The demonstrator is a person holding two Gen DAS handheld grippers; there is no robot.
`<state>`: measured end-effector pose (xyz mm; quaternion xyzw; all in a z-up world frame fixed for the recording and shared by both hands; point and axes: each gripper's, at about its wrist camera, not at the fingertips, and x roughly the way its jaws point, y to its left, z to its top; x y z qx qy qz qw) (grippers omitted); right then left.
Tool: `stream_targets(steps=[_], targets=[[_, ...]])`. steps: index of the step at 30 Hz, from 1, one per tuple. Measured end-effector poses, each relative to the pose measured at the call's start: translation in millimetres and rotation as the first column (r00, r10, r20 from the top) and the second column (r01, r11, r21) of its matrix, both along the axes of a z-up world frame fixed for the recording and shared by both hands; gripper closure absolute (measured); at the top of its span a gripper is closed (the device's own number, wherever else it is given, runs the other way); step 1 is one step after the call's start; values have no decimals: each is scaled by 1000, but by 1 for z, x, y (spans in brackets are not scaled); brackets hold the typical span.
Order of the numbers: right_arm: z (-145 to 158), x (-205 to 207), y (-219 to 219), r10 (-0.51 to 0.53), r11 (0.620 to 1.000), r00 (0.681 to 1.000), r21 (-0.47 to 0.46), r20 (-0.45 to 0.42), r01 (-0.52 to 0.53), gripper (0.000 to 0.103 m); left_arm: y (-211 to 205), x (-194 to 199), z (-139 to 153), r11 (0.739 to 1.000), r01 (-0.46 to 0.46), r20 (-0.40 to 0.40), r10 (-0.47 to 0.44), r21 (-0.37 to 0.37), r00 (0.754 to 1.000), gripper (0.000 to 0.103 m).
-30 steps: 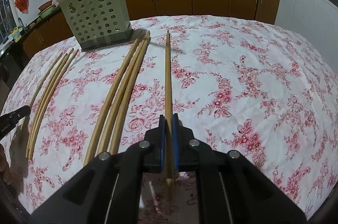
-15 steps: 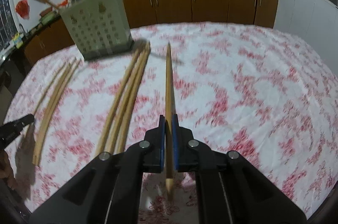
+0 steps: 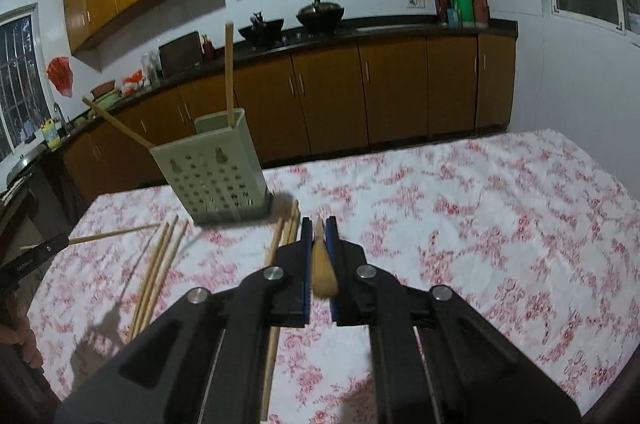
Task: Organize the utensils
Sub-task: 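Lift both chopsticks upright and carry them above the green holder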
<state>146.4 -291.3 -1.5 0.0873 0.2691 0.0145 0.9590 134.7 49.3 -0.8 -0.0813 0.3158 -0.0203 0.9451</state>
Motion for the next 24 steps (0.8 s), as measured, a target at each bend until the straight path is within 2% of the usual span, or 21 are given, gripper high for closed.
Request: stream_targets(steps=[13,19,24], targets=[[15,1,3,6,1000,999,-7,40,-6,95,-2,6,12,1000,7,23,-7,8,1000,95],[59,4,13,38,999,988,-21,152,-35,95,-1,12,54,1000,17,110,-18,10,994,96],[100,5,24,82,996,965,0,249,-85,95,-14,17,88,999,42,189,-47,27,981,96]])
